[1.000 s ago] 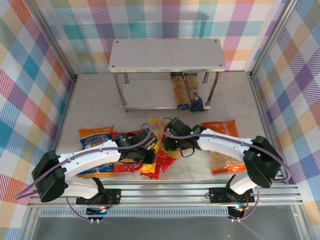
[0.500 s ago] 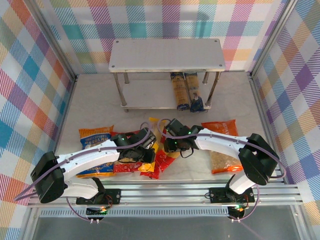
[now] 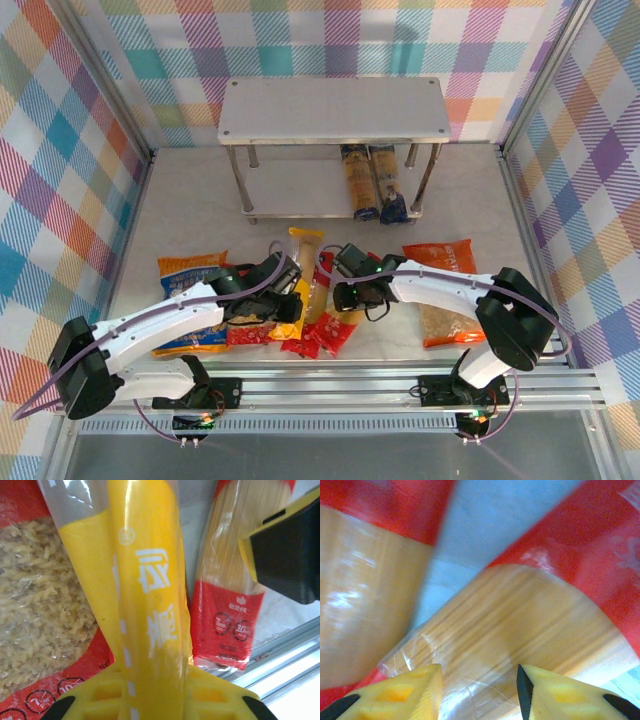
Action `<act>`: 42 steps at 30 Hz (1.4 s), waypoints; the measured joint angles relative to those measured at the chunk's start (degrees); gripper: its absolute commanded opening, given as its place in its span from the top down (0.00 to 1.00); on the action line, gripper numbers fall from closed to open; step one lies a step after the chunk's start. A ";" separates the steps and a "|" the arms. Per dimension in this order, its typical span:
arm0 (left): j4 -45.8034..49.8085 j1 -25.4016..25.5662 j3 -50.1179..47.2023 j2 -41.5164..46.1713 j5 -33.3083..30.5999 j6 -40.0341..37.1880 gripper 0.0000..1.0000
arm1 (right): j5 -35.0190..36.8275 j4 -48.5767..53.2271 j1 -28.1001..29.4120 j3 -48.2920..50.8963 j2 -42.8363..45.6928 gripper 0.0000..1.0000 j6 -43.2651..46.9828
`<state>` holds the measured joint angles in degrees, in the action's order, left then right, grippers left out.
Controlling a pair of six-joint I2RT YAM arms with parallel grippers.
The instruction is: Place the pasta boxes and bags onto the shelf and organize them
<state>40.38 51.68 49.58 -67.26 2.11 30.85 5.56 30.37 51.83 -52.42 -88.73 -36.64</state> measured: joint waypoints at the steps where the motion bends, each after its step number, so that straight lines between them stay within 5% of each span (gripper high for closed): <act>1: -0.04 -0.07 0.00 0.42 -0.09 -0.09 0.82 | 0.24 0.85 -0.02 0.13 0.00 0.55 0.02; 7: 0.04 -0.20 0.00 0.70 -0.07 -0.31 0.99 | 0.94 1.92 -0.07 0.11 0.00 0.54 0.22; 12: 0.09 -0.24 0.15 0.66 -1.05 -0.74 1.00 | 1.51 3.17 -0.07 0.04 1.73 0.49 0.63; 20: 0.37 -1.33 7.72 -4.07 -3.78 -4.00 1.00 | 6.64 8.39 -0.07 -2.25 22.36 0.41 2.14; 28: -1.86 -7.41 22.56 -18.34 -3.06 -9.55 1.00 | 14.49 17.55 -0.07 -11.61 33.88 0.36 4.98; 42: -1.53 -15.93 51.34 -48.13 -3.54 -12.70 1.00 | 18.12 26.69 -0.57 -18.58 35.01 0.33 8.50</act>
<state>38.85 35.75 100.92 -115.39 -1.43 18.15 23.68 57.06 51.27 -71.00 -53.71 -28.14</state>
